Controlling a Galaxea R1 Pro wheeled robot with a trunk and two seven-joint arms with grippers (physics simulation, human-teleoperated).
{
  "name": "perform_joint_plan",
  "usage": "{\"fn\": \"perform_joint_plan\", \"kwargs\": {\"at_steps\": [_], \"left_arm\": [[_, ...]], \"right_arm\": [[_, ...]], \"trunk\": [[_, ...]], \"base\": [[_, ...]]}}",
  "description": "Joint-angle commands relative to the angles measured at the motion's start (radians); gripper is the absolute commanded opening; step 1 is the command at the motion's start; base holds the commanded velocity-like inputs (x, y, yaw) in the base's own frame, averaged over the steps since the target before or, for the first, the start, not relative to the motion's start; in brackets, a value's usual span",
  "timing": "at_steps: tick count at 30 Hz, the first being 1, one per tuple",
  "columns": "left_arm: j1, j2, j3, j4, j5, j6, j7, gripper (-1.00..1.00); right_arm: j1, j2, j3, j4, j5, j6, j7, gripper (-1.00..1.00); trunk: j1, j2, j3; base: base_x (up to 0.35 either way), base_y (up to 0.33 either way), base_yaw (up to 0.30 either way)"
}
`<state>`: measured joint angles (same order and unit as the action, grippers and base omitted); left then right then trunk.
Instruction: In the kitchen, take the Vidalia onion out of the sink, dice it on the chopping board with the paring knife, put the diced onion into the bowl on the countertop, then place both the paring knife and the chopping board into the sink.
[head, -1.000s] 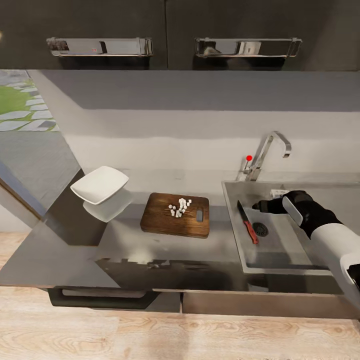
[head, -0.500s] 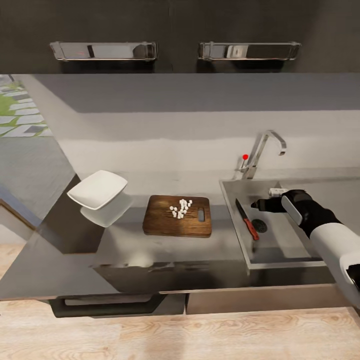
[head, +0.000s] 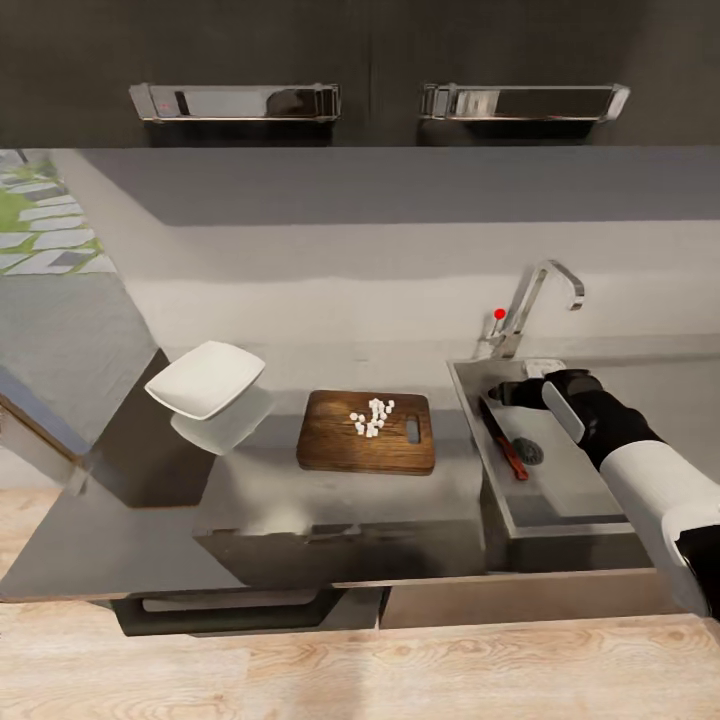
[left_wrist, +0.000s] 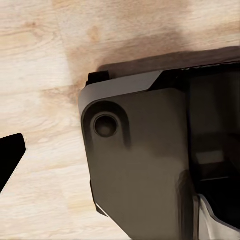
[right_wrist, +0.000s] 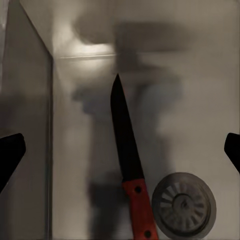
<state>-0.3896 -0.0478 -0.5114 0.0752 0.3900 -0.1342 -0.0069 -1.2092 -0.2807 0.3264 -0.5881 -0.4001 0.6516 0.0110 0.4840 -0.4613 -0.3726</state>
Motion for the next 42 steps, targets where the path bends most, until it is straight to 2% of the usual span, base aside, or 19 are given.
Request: {"fn": "perform_joint_plan", "kwargs": {"at_steps": [1,17,42], "left_arm": [[-0.002,-0.001,-0.008,0.005,0.007,-0.007,-0.001,1.00],[-0.001,-0.007,-0.008,0.005,0.007,-0.007,-0.001,1.00],[-0.002,-0.012,-0.007,0.005,0.007,-0.007,-0.001,1.00]], "right_arm": [[-0.001,-0.001,0.005,-0.002,0.000,0.002,0.000,1.00],[-0.001,-0.002,0.005,-0.002,0.000,0.000,-0.003,1.00],[-0.001,0.003,0.007,-0.001,0.000,-0.001,-0.005,1.00]], "trunk": [[0.000,-0.002,-0.002],[0.000,-0.002,-0.002],[0.000,-0.002,-0.002]], "base": [[0.000,0.210,0.000],[0.000,0.211,0.000],[-0.124,0.059,0.000]]}}
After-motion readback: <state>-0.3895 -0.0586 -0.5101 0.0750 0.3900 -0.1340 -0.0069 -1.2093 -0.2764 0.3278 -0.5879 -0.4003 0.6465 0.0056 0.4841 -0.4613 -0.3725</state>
